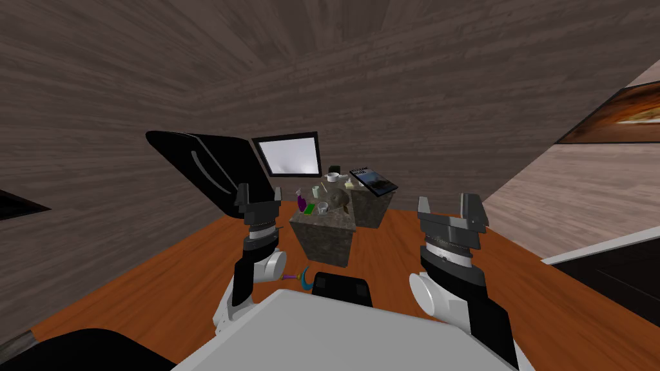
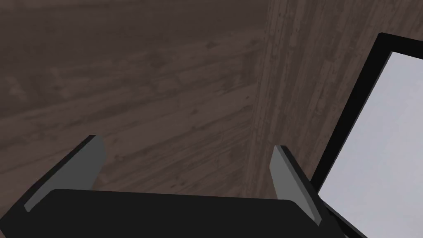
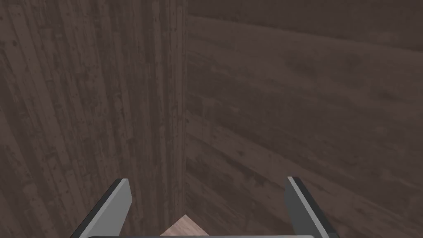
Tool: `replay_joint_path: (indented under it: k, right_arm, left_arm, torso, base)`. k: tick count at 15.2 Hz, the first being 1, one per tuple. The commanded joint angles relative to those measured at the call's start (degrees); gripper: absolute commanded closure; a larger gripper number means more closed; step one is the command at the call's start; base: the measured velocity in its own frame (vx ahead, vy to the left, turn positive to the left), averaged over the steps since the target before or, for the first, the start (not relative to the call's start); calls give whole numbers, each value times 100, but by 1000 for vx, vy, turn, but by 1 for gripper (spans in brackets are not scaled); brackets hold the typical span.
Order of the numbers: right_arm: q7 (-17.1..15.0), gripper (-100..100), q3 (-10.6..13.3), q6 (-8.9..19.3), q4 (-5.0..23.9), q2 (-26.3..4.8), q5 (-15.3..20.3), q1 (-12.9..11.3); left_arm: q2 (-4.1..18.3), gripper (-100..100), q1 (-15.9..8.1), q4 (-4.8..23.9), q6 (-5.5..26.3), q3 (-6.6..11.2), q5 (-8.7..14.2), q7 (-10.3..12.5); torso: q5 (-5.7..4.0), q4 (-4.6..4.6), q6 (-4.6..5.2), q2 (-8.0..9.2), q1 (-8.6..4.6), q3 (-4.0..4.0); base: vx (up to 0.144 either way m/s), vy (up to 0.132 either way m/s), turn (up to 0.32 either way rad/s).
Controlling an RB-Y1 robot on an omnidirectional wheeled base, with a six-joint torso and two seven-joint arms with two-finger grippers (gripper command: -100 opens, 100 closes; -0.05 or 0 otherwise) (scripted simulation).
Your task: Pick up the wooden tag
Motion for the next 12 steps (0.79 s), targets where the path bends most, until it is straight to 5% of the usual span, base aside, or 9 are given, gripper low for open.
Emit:
replay_joint_path:
  k: [1, 5, 12]
  right_arm:
    - [41, -100, 2, 50, 59, -202, -6, 32]
    - [207, -100, 10, 252, 289, -691, -28, 147]
    - [485, -100, 24, 589, 656, -1437, -67, 314]
  left_arm:
    - [0, 0, 0, 0, 0, 0, 0, 0]
    - [-1, 0, 0, 0, 0, -1, 0, 0]
    - [-2, 0, 0, 0, 0, -1, 0, 0]
  torso:
    - [0, 0, 0, 0, 0, 0]
    - [6, 1, 0, 4, 28, 2]
    - [13, 0, 0, 0, 65, 0]
  base:
    - [-3, 21, -17]
    - [-11, 78, -44]
    - [-5, 141, -29]
